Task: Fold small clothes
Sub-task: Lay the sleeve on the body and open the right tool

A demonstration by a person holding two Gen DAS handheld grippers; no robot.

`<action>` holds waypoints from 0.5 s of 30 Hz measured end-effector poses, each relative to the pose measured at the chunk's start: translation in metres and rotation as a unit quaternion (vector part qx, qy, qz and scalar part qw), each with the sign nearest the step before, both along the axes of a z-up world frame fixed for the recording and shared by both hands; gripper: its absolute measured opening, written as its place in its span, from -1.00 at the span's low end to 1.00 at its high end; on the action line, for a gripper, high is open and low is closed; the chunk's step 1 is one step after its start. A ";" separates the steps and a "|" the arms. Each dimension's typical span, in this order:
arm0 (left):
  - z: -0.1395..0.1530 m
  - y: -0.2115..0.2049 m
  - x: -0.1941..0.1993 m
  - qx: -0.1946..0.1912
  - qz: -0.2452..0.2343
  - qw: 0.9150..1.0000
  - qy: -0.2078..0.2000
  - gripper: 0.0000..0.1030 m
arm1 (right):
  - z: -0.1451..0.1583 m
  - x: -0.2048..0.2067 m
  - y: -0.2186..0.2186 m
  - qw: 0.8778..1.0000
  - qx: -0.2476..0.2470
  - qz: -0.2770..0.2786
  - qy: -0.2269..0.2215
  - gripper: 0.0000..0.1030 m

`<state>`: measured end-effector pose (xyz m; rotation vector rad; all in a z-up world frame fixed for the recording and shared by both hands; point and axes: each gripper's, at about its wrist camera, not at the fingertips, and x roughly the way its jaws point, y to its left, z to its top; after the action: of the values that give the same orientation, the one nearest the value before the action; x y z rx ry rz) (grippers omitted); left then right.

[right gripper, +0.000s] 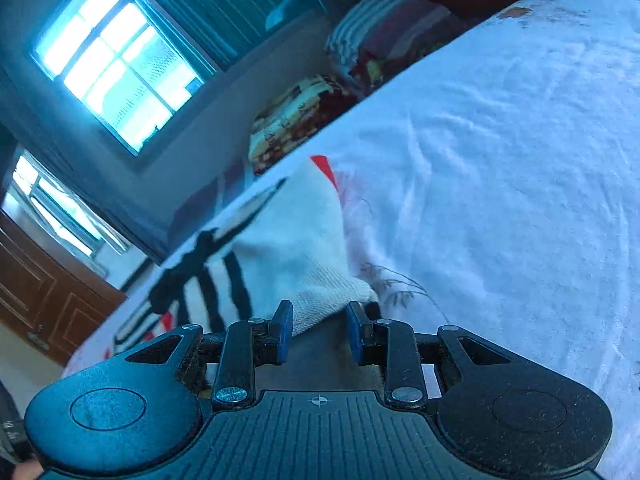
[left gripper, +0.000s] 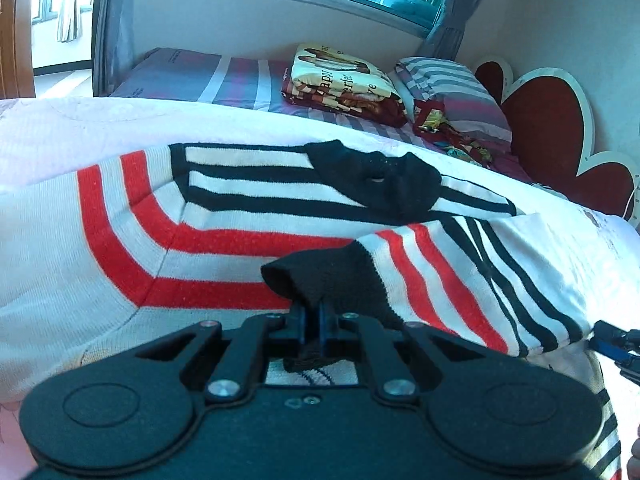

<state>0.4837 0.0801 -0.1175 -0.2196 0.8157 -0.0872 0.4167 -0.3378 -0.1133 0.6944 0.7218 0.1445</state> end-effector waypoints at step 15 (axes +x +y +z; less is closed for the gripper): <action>0.007 -0.004 0.002 0.040 -0.013 0.999 -0.001 -0.89 | -0.009 -0.014 -0.020 0.999 0.030 -0.018 0.004 -0.76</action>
<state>0.4861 0.0757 -0.1109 -0.1337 0.8176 -0.0800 0.4026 -0.3574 -0.1219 0.7649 0.7155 0.1313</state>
